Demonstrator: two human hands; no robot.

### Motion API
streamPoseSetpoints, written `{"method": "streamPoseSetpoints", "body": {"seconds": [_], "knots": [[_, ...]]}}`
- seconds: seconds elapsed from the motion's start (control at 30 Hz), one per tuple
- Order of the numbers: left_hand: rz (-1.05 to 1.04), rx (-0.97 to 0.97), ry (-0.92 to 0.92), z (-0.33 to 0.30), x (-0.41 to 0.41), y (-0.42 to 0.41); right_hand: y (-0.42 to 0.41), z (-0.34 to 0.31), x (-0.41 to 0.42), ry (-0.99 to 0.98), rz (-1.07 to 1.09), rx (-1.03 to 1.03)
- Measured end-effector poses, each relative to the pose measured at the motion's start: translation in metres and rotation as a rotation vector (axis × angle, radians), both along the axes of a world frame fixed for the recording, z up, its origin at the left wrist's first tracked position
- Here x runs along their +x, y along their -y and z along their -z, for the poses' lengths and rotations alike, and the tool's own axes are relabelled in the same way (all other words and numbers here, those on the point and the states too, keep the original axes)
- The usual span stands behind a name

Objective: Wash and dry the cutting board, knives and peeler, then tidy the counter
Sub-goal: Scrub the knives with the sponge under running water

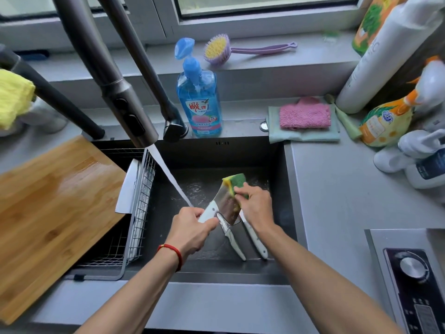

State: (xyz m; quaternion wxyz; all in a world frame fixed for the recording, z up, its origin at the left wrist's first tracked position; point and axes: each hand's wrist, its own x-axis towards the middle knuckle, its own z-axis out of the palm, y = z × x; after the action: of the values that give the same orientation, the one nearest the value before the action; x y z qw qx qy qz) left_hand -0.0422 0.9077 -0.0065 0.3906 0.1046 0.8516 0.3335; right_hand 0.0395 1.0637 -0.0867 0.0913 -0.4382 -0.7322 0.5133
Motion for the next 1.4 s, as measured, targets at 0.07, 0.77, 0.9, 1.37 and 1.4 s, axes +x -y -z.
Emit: {"method": "streamPoseSetpoints", "body": {"seconds": [0.07, 0.77, 0.9, 1.37, 1.4], "knots": [[0.007, -0.003, 0.004, 0.0, 0.003, -0.002, -0.002, -0.004, -0.006, 0.036, 0.034, 0.044], [0.068, -0.05, -0.051, 0.015, 0.022, 0.006, -0.037, -0.024, 0.019, 0.009, -0.163, 0.044], [0.45, -0.11, -0.475, 0.023, 0.028, 0.01, -0.022, -0.005, 0.029, 0.16, -0.414, 0.12], [0.766, -0.221, -0.68, 0.019, 0.021, 0.004, 0.007, 0.011, 0.028, -0.021, -0.201, 0.101], [0.773, -0.216, -0.683, 0.018, 0.018, 0.004, 0.009, 0.013, 0.029, -0.061, -0.227, 0.103]]}}
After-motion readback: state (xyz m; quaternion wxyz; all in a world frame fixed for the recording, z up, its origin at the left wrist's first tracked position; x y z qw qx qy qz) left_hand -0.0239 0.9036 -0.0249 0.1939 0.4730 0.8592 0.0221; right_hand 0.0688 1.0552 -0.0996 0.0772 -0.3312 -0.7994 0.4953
